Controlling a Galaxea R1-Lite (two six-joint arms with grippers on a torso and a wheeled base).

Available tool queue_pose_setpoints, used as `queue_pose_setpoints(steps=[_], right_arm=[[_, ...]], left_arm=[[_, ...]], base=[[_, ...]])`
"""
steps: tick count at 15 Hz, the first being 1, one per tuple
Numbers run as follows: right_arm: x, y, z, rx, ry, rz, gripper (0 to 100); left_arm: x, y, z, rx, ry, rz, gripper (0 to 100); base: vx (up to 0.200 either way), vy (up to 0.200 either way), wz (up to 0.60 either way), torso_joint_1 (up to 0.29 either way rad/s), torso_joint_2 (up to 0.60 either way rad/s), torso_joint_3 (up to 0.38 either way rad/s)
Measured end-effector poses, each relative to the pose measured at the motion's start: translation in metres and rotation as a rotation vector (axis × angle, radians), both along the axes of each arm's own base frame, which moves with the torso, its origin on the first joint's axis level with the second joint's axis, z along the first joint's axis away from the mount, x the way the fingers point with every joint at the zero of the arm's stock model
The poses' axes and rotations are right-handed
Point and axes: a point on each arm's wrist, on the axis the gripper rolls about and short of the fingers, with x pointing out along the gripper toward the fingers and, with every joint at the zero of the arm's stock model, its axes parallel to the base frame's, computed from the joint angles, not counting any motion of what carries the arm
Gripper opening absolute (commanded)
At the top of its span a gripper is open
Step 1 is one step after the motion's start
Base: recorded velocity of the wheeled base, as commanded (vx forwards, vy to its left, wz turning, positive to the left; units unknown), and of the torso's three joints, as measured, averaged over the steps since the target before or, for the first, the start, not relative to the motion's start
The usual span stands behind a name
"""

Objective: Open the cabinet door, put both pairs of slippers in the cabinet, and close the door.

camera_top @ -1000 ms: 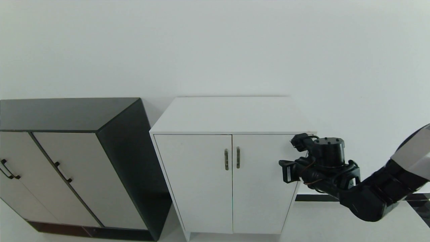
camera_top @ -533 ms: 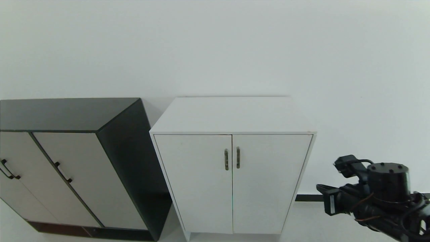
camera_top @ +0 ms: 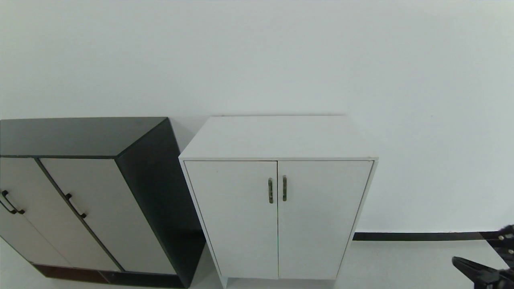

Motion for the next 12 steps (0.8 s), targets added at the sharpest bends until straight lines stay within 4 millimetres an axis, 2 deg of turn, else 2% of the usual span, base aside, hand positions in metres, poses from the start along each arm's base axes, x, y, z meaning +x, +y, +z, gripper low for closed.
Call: queue_pose_setpoints(steps=[4,7,9,12], right_arm=[[-0.064,-0.017,-0.006,-0.011,0.015,-0.015,0],[-0.101,-0.025,-0.014,0.004,-0.046,-0.017,0],[-0.113,-0.027,-0.014,0.038,-0.125,0.014,0],[-0.122,-0.025,-0.013,0.096,-0.227,0.164,0]], left_arm=[[0.0,0.0,0.0,-0.01,0.0,0.009,0],[0.0,0.0,0.0,-0.01,0.0,0.01,0],[0.0,0.0,0.0,-0.009,0.0,0.01,0],[0.0,0.0,0.0,-0.008,-0.001,0.01,0]], base=[[0.0,0.0,0.0,0.0,0.0,0.0],[0.0,0.0,0.0,0.0,0.0,0.0],[0.0,0.0,0.0,0.0,0.0,0.0],[0.0,0.0,0.0,0.0,0.0,0.0]])
